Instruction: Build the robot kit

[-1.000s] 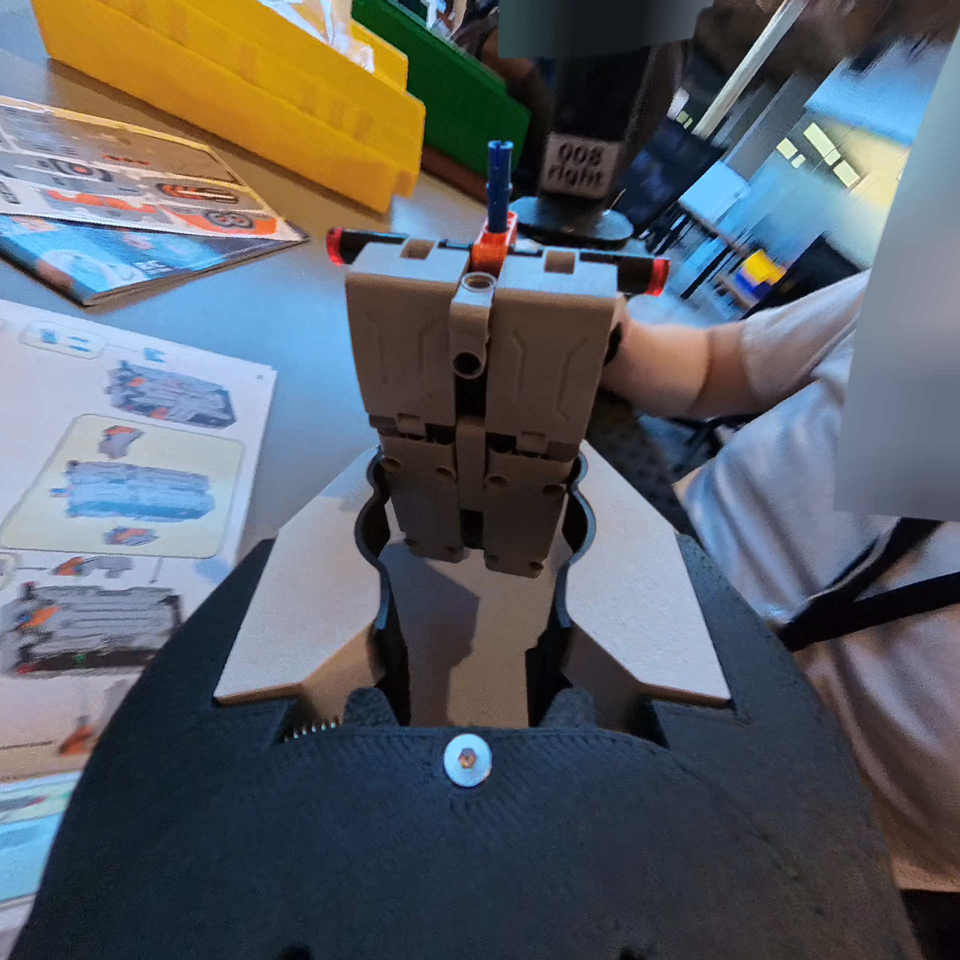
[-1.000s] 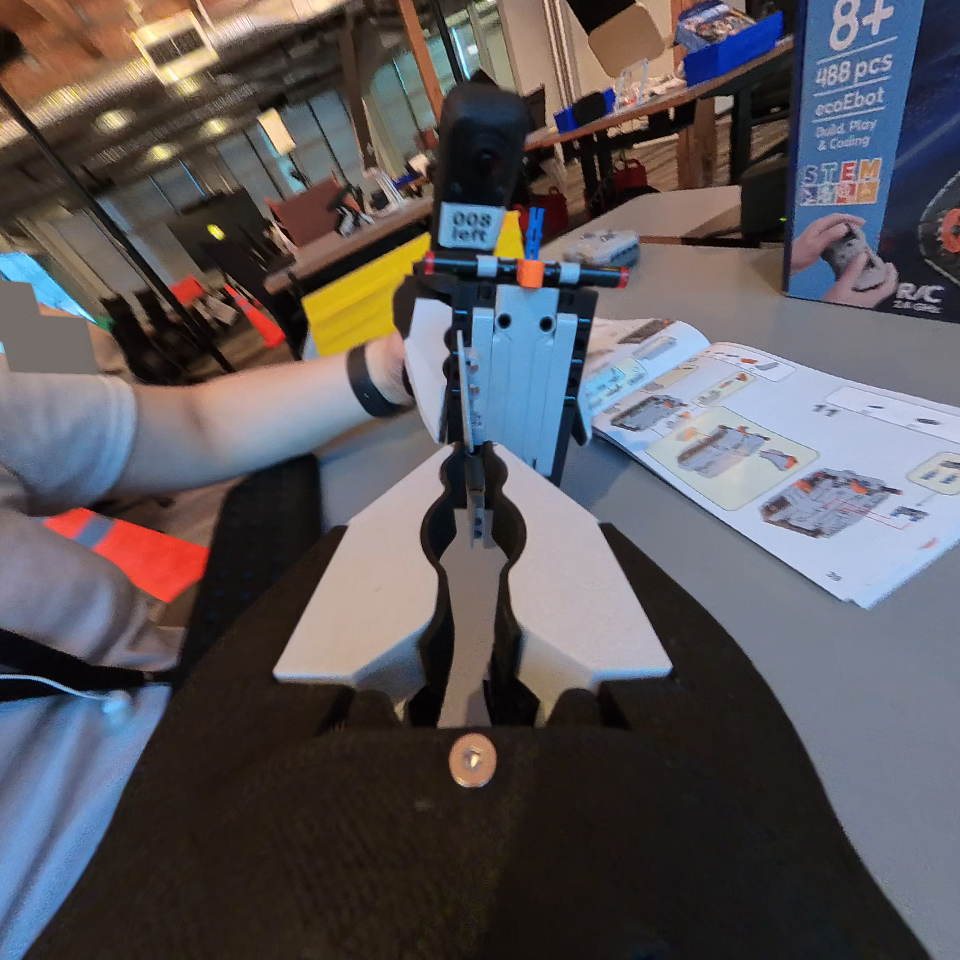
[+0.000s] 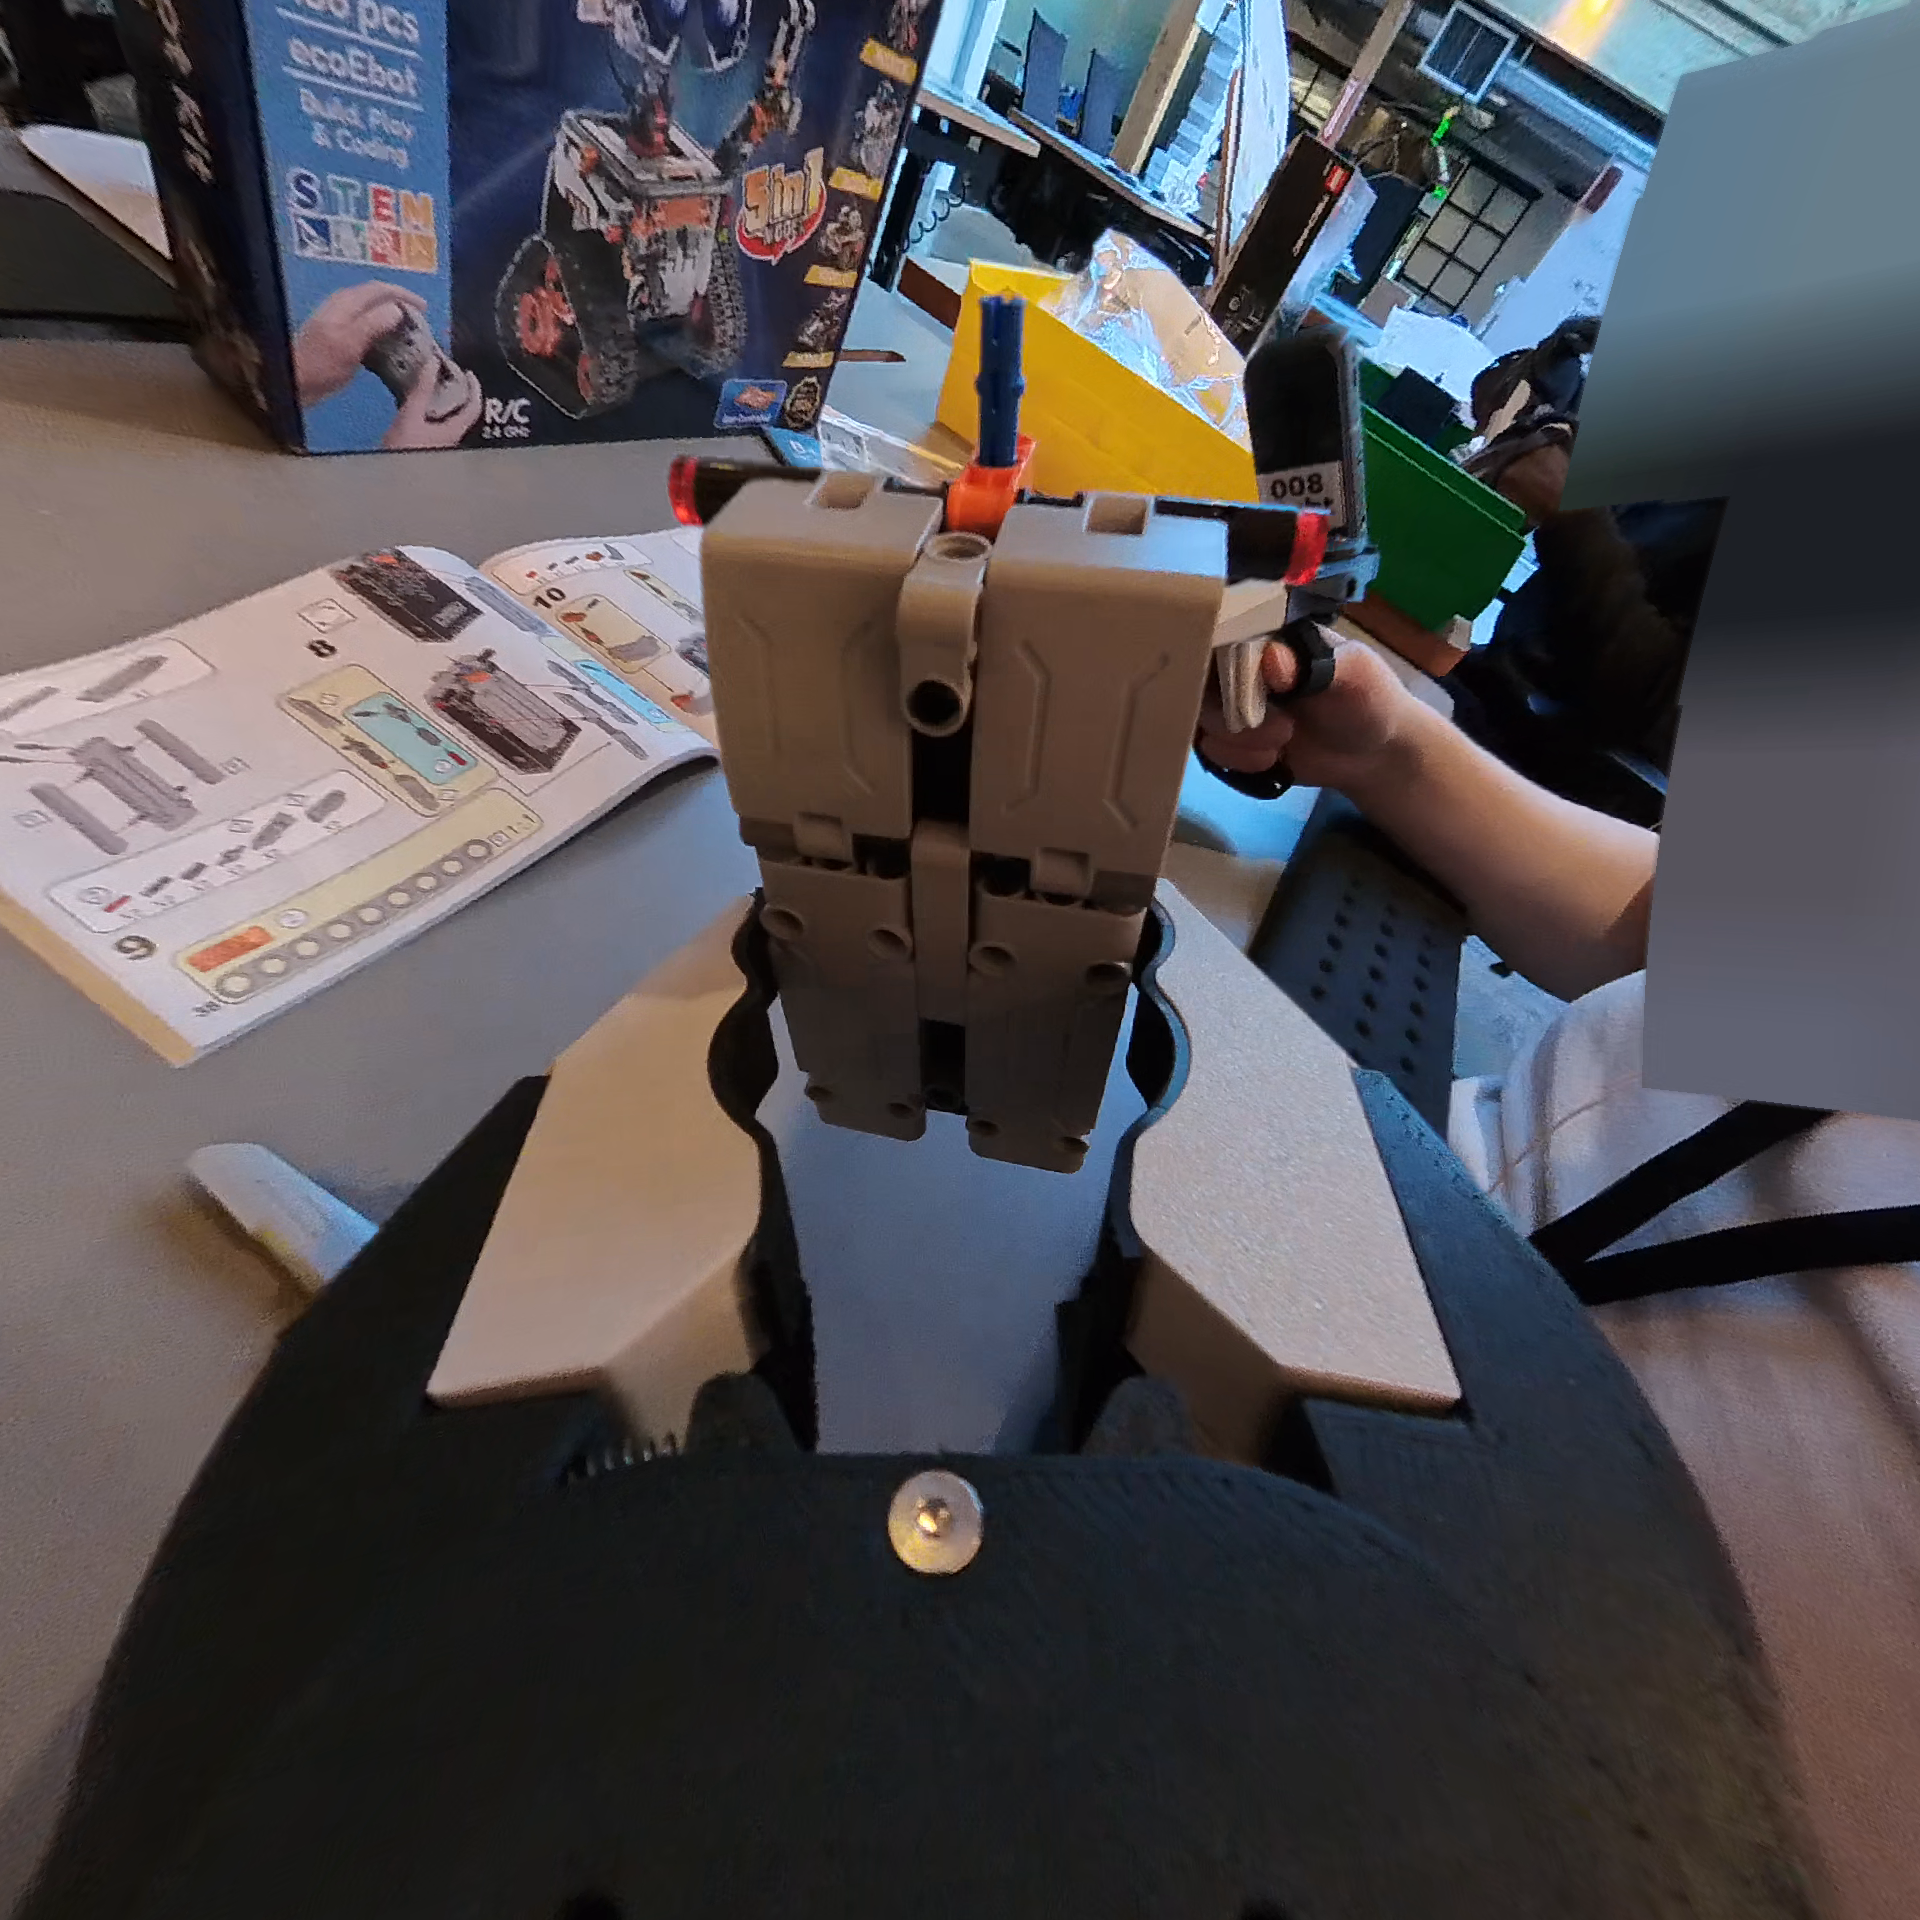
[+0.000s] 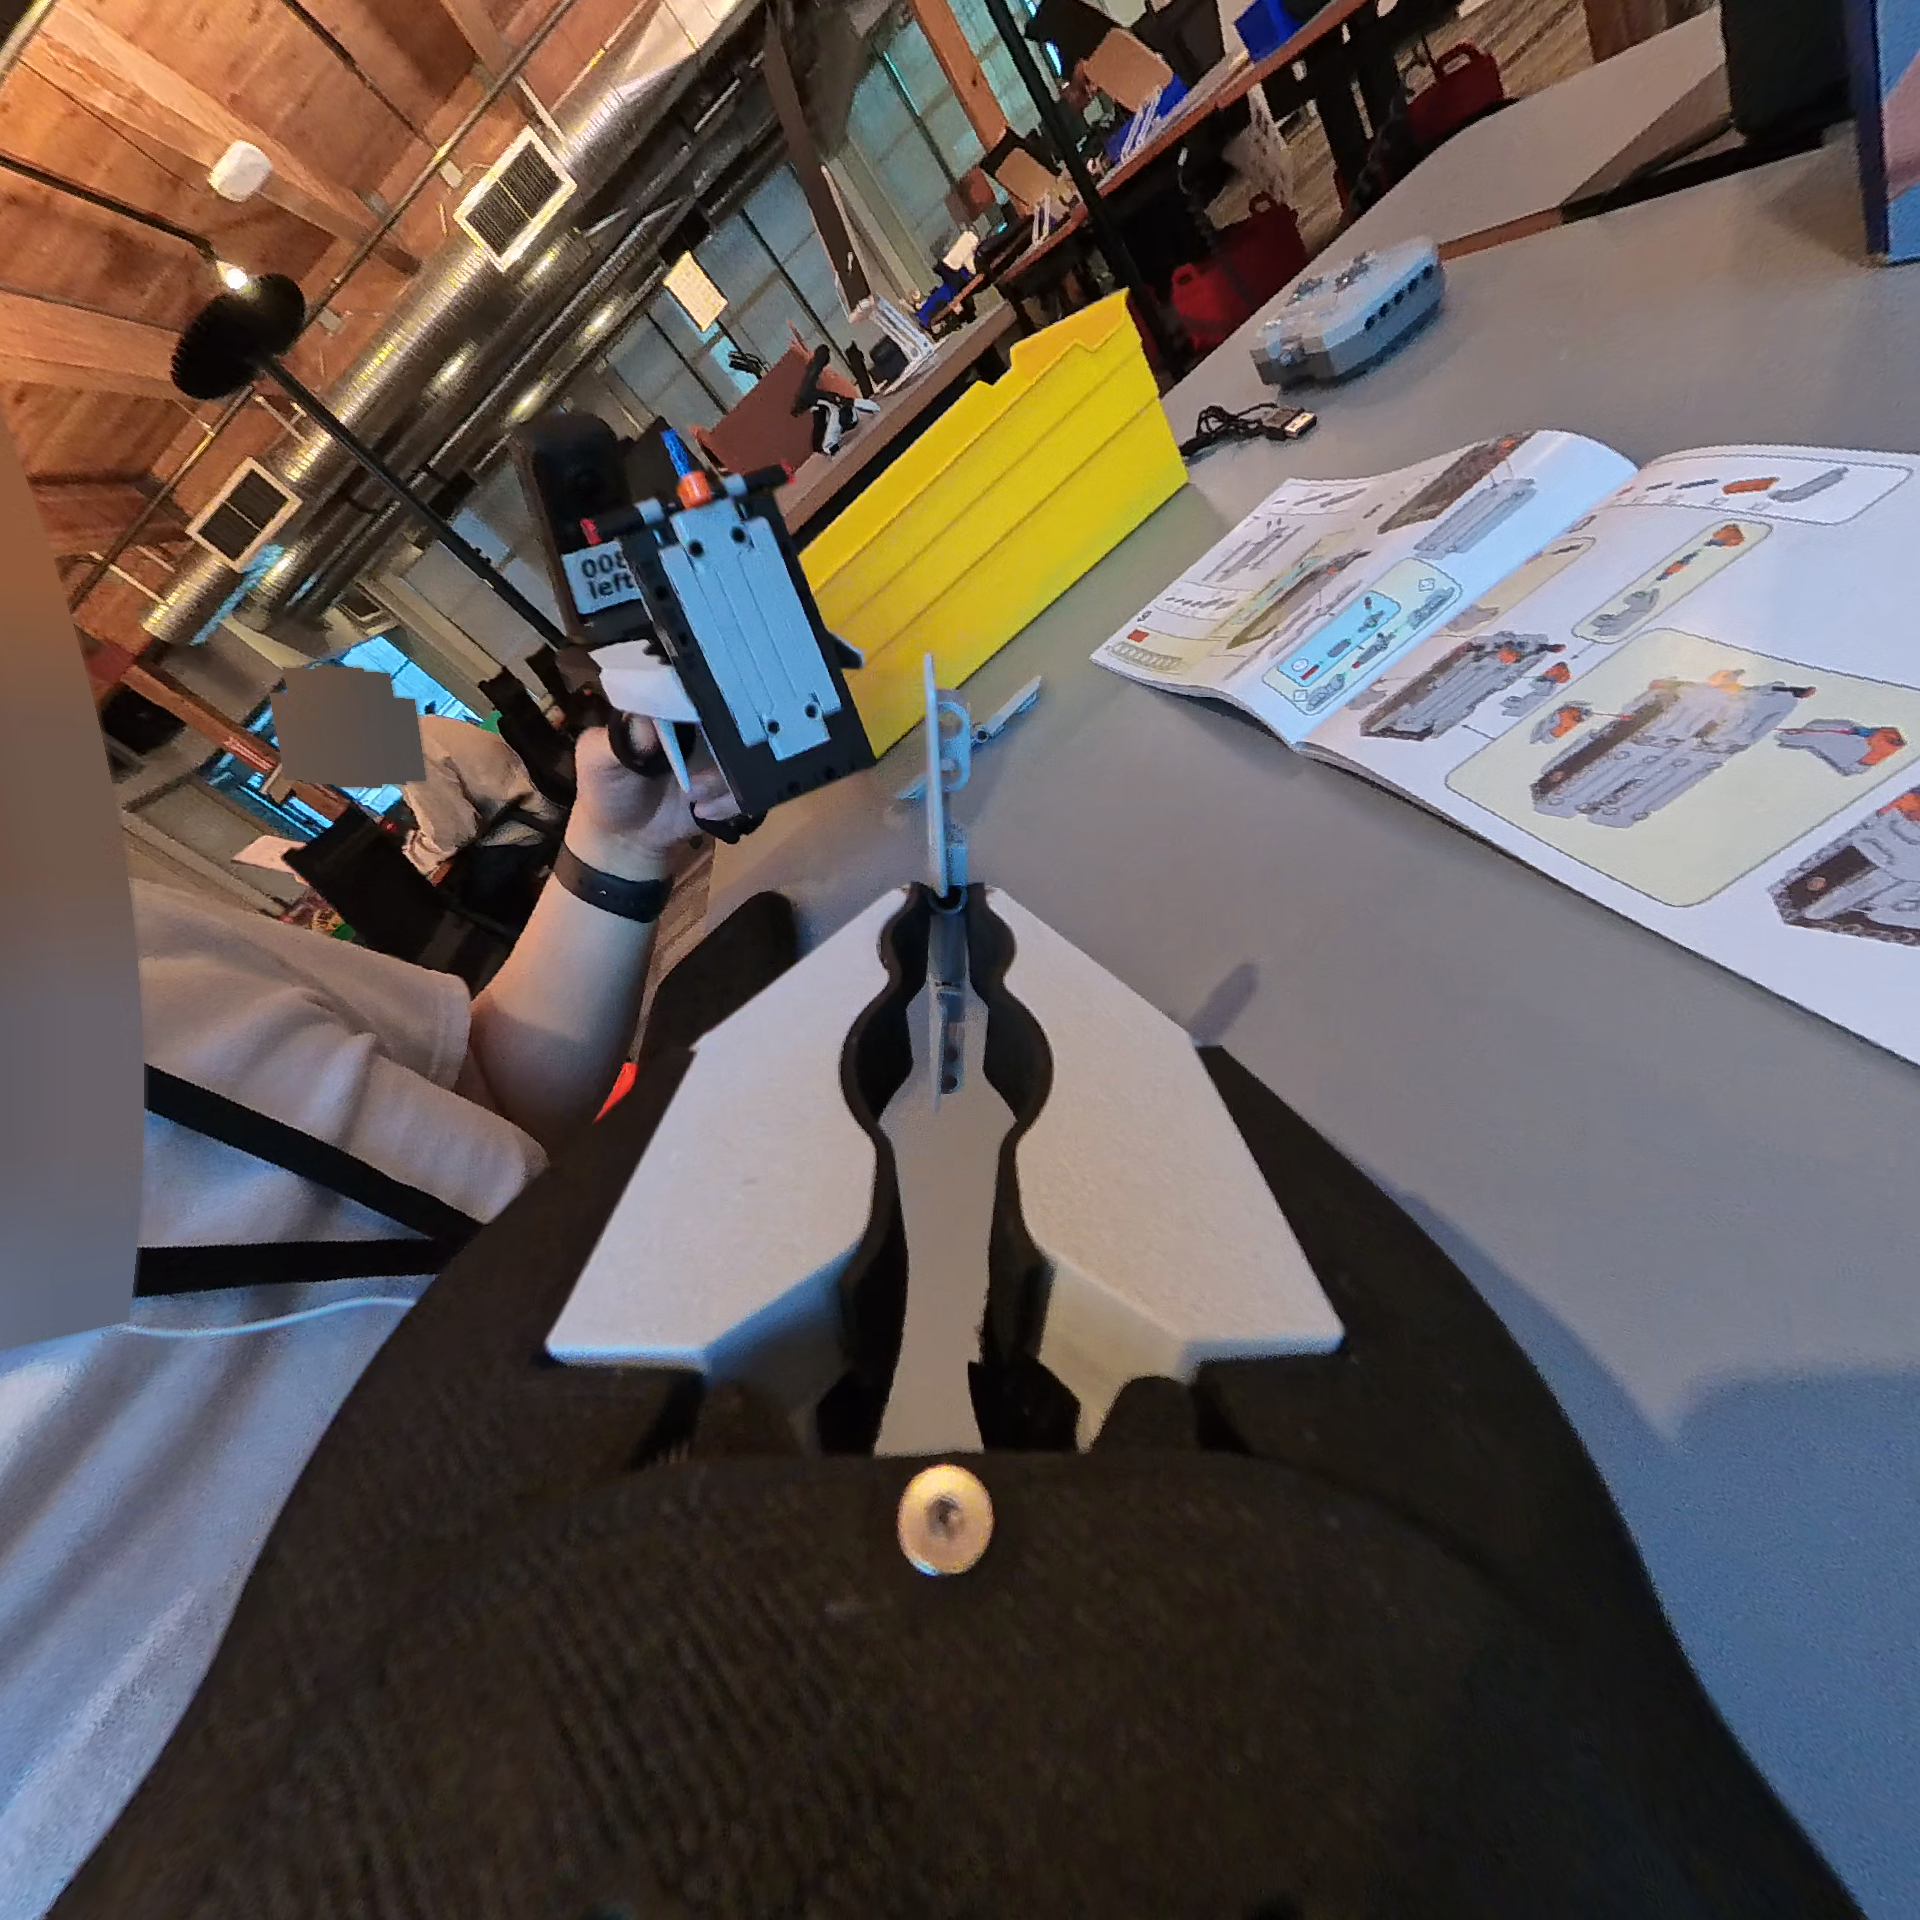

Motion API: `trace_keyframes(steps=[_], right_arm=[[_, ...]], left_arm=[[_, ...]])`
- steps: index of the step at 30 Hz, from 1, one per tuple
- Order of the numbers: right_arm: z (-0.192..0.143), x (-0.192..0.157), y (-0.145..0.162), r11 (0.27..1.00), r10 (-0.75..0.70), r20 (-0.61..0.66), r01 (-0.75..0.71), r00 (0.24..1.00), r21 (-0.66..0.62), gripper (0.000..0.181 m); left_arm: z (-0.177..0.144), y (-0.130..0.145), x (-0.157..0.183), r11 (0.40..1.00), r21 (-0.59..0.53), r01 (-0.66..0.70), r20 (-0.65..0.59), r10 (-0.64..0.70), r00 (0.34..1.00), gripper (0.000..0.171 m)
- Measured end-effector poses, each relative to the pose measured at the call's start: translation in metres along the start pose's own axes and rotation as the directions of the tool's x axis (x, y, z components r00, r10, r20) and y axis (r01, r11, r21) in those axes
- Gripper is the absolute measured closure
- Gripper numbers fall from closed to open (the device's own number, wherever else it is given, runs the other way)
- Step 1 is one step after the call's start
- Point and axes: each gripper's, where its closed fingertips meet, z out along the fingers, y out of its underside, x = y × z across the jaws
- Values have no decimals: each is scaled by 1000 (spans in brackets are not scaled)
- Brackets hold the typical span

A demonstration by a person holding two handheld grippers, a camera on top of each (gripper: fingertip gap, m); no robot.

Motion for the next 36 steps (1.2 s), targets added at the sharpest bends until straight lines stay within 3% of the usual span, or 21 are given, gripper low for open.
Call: trace_keyframes(steps=[11, 19, 27, 36], right_arm=[[0, 19, 0, 999, 26, -40, -25, 999, 28, 176], [7, 5, -3, 996, -86, -59, 87, 995, 12, 176], [-10, -2, -13, 996, -32, -48, 36, 998, 85, 176], [-15, -14, -15, 996, -26, -14, 27, 1000, 88, 176]], left_arm=[[-3, -7, 9, 998, 64, 25, -110, -18, 994, 105], [-9, -16, 11, 994, 78, 77, -166, -63, 984, 105], [9, -39, 11, 993, 76, 95, -185, -80, 979, 105], [31, -46, 15, 993, 42, 113, -177, -104, 979, 105]])
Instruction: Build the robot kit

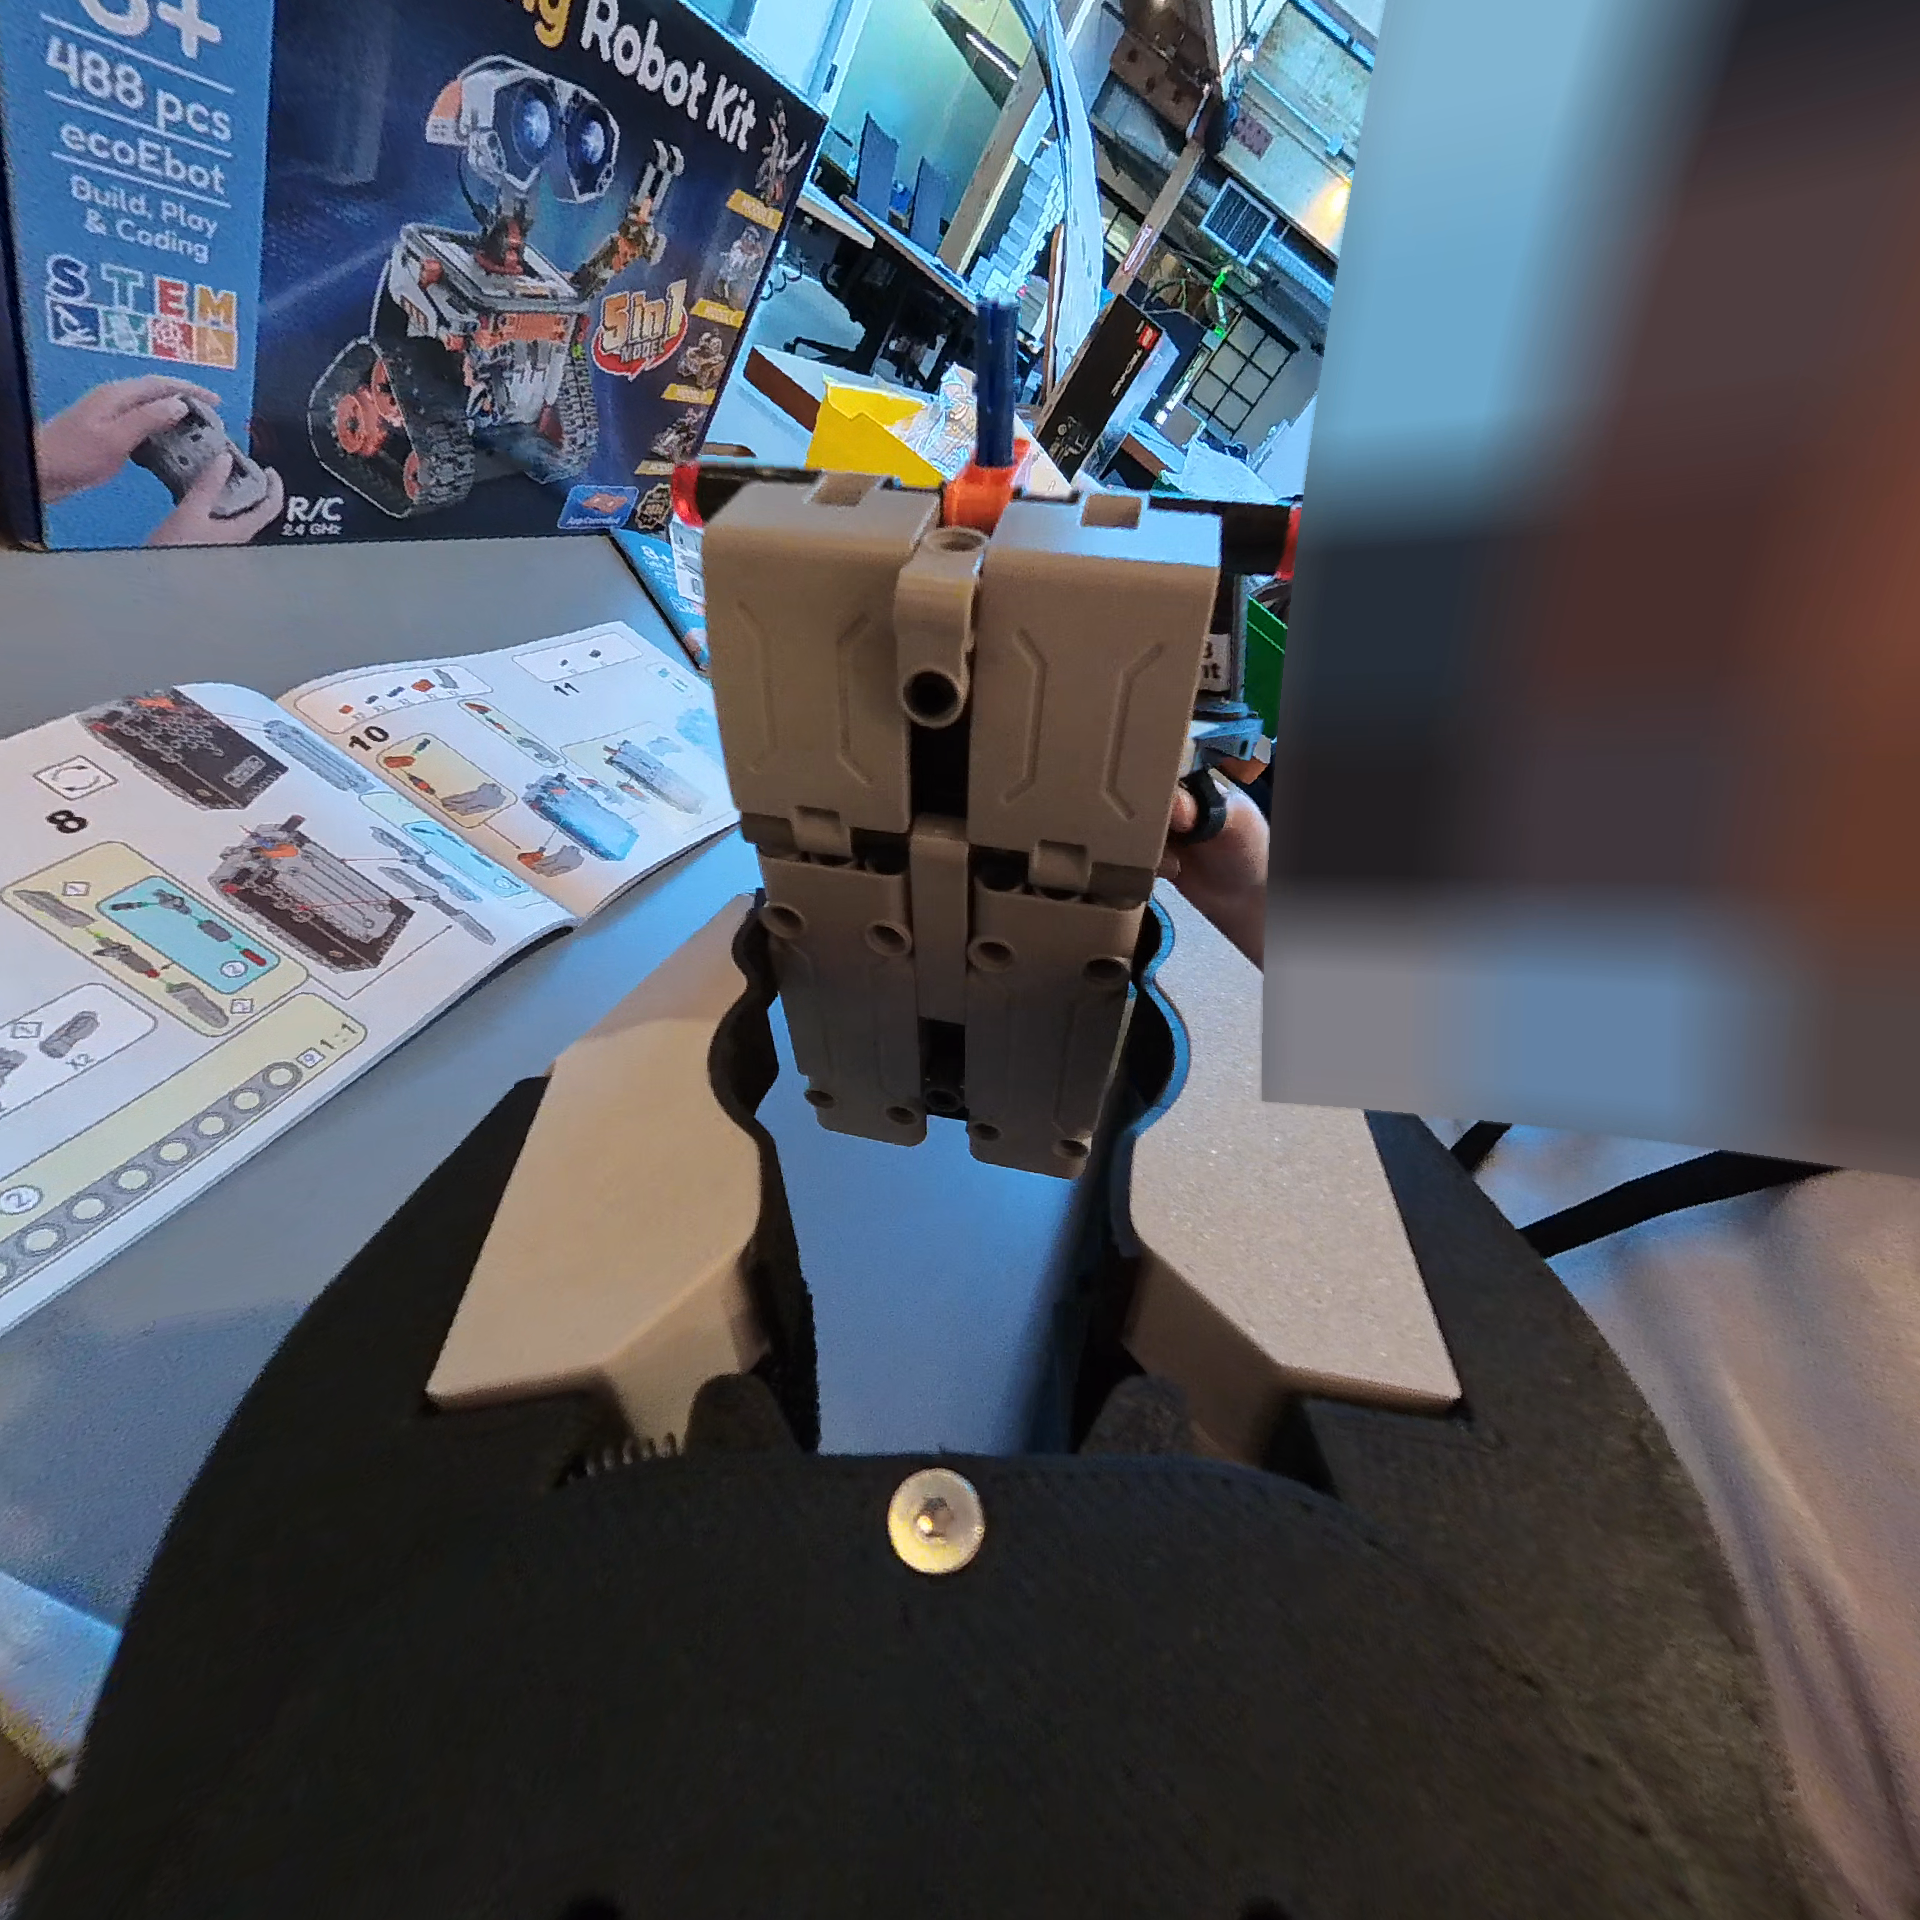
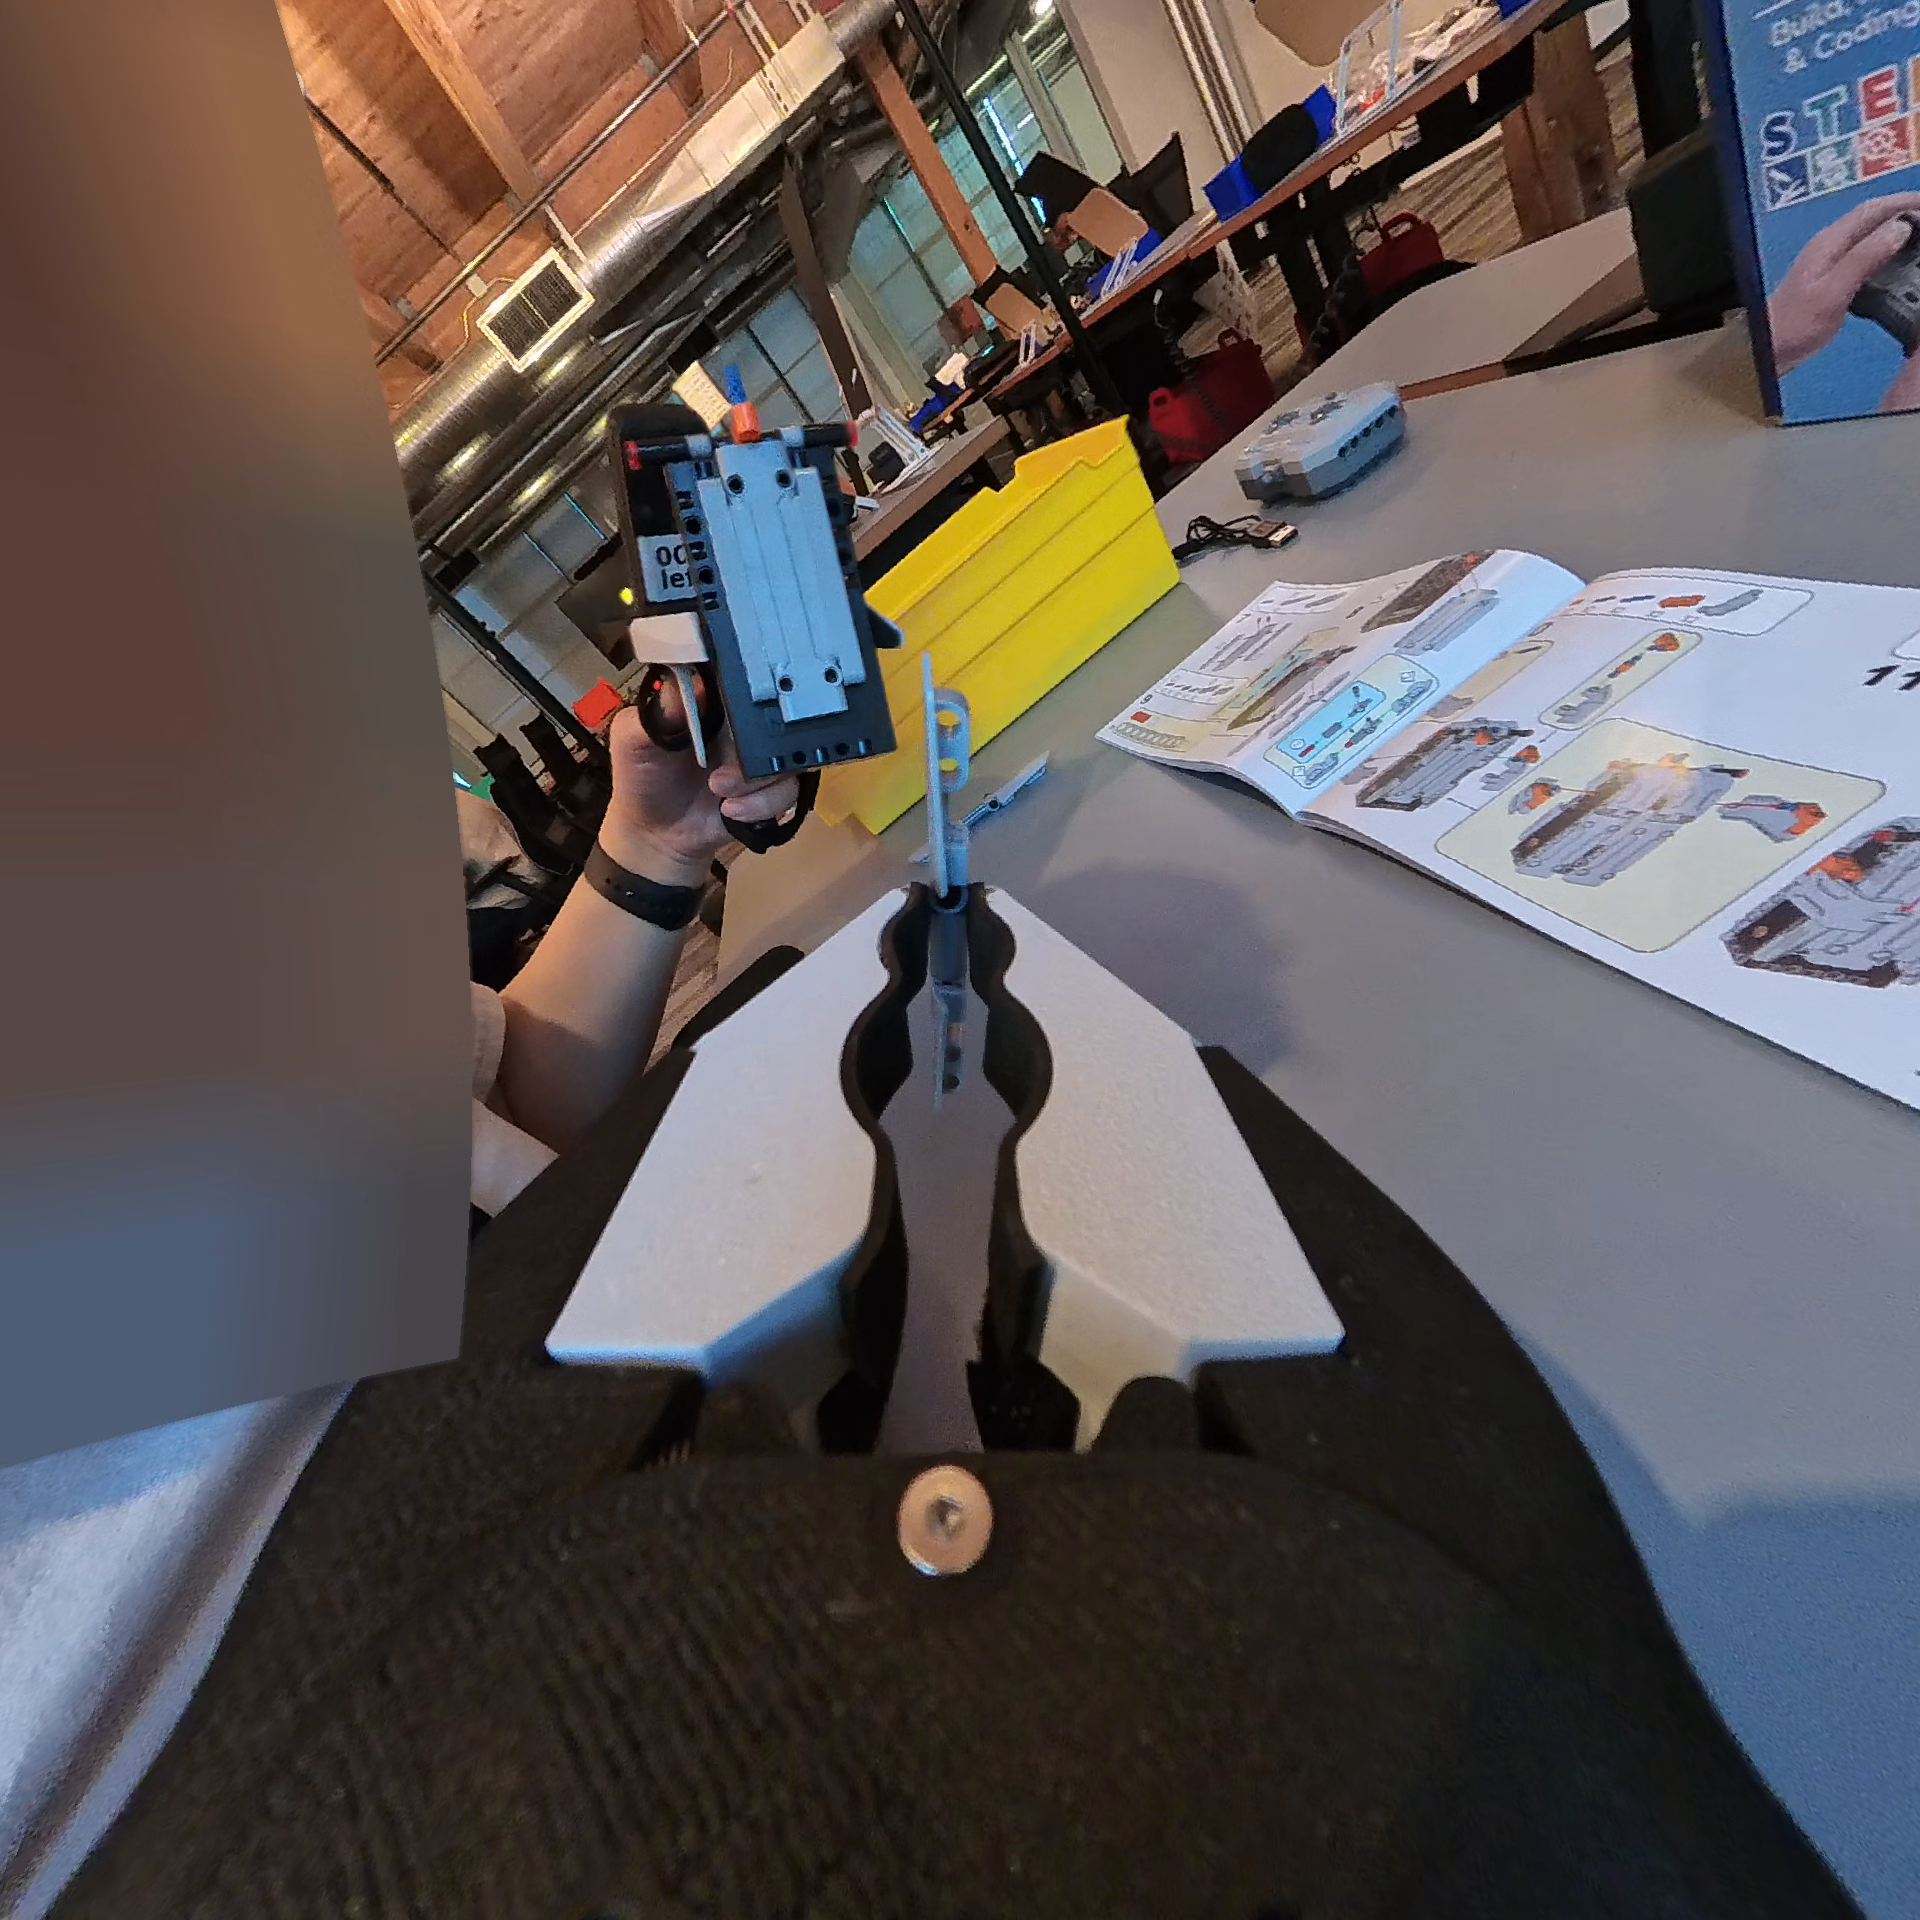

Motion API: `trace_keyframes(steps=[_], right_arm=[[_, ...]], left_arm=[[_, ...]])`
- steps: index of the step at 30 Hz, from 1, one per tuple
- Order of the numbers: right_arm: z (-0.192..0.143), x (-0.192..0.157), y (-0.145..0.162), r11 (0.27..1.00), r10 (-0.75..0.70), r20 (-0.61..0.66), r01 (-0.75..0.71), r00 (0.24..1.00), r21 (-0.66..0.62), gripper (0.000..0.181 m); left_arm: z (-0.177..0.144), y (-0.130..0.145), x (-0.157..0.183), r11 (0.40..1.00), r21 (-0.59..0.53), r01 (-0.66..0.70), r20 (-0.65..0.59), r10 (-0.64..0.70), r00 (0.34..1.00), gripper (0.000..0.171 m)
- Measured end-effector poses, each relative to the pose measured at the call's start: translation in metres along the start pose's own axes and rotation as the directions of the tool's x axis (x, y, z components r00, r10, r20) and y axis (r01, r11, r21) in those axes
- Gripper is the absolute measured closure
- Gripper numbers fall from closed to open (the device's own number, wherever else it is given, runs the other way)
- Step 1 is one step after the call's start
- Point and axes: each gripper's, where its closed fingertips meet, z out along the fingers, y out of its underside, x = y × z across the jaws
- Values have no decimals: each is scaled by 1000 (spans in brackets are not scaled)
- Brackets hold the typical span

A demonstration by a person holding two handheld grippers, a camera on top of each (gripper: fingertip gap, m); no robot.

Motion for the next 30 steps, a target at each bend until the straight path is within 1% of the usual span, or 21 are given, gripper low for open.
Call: trace_keyframes(steps=[10, 30], right_arm=[[-2, -5, -3, 1000, -16, -4, 16, 1000, 13, 176], [-3, -1, -3, 999, -44, -36, 44, 998, 7, 176]], left_arm=[[10, -5, 13, 1000, 7, -3, -35, 3, 999, 105], [1, -5, 36, 999, 19, -31, -43, 32, 999, 105]])
